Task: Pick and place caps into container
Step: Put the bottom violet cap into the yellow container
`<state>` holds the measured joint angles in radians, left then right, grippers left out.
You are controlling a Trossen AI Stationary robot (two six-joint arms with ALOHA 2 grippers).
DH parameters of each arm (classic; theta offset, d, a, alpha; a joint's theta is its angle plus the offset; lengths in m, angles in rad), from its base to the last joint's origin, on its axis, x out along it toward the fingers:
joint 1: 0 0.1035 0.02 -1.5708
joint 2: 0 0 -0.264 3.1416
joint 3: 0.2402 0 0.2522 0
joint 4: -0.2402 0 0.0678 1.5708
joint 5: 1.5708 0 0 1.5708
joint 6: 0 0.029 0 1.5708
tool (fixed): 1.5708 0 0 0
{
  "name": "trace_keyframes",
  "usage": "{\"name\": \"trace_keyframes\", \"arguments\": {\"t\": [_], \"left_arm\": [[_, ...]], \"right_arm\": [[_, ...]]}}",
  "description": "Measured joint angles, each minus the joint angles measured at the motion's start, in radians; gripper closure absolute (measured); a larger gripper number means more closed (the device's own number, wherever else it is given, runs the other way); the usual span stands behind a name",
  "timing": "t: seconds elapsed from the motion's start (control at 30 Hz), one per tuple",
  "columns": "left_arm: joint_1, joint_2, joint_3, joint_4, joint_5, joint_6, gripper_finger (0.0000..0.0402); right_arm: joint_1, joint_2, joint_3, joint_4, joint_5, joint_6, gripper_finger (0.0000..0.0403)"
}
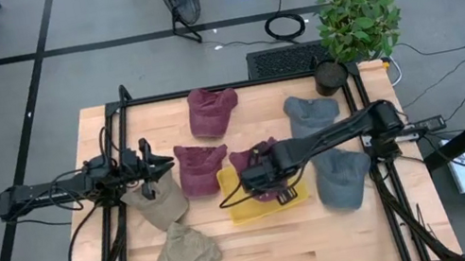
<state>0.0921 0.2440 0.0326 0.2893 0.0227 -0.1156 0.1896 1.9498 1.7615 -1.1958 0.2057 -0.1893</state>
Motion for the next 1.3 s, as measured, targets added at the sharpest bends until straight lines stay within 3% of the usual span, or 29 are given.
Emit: {"name": "trace_keyframes", "arguments": {"t": [0.4, 0.67, 1.1, 1.3], "left_arm": [[0.0, 0.0, 0.0, -0.004, 0.003, -0.018, 0.033], [0.0, 0.0, 0.0, -0.003, 0.003, -0.019, 0.033], [0.0, 0.0, 0.0, -0.002, 0.003, -0.025, 0.033], [0.0, 0.0, 0.0, -0.001, 0.003, -0.03, 0.033]], "right_arm": [[0.002, 0.111, 0.0, 0.023, -0.053, -0.007, 0.0403], [0.01, 0.106, -0.001, 0.054, -0.131, 0.046, 0.0401], [0.036, 0.105, -0.001, 0.075, -0.133, 0.046, 0.0399], [0.041, 0.104, -0.001, 0.086, -0.132, 0.067, 0.0361]]}}
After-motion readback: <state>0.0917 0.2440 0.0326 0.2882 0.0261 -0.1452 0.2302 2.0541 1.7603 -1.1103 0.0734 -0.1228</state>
